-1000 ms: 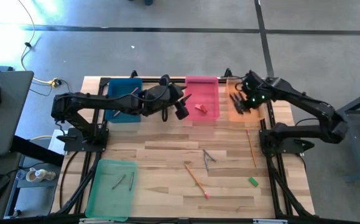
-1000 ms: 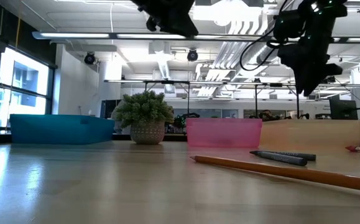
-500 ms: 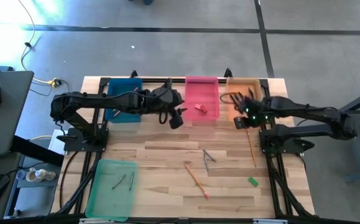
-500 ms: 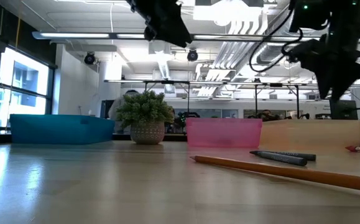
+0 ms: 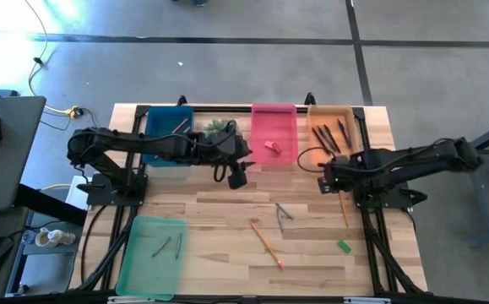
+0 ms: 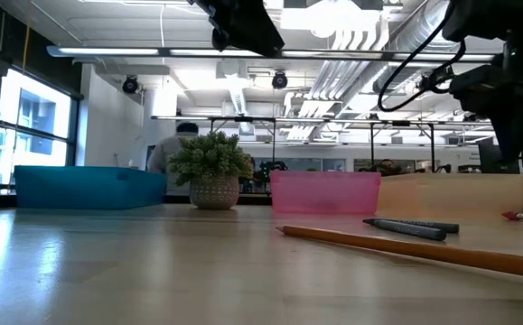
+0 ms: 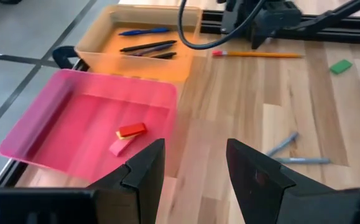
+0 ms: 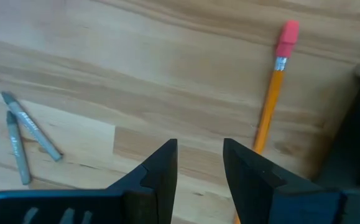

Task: Sort crayons/erasers/pens/pencils in bins
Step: Put the orange pencil into the blue bin

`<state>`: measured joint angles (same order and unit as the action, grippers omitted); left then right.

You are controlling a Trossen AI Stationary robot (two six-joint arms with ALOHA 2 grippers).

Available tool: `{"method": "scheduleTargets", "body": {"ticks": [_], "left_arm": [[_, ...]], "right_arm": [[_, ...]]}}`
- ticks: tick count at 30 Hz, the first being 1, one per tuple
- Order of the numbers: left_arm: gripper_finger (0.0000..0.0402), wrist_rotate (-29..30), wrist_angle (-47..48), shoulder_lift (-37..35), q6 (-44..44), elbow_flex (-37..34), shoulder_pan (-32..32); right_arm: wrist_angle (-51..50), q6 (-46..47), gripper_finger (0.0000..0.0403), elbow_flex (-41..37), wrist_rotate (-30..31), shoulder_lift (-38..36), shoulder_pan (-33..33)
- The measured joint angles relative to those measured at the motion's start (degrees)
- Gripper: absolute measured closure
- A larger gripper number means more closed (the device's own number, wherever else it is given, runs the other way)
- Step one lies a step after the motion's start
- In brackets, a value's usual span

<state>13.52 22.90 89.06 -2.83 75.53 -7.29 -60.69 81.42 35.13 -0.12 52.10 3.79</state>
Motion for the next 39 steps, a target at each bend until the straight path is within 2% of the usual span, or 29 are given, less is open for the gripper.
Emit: {"method": "scheduleTargets", "body": {"ticks": [8,15,20,26,39], "left_arm": [[0.0243,0.6,-0.14,0.02,0.0,0.0,1.06],[0.0243,0.59,-2.69,0.07,0.0,-0.04,1.1],[0.0243,0.59,-4.55,0.07,1.07,-0.04,1.08],[0.0243,0.59,-4.9,0.07,1.03,-0.04,1.08],[0.0243,0.59,-5.11,0.07,1.05,-0.04,1.08]], "right_arm": [[1.48,4.56,0.0281,-0.52,3.93,0.69,5.13],[6.25,-4.1,0.0281,-0.5,5.85,2.4,6.45],[5.79,-9.71,0.0281,-0.5,7.14,5.4,5.31],[0.76,-9.89,0.0281,-0.5,7.99,9.15,2.85],[0.47,-11.64,0.0281,-0.45,10.37,17.88,-3.92]]}}
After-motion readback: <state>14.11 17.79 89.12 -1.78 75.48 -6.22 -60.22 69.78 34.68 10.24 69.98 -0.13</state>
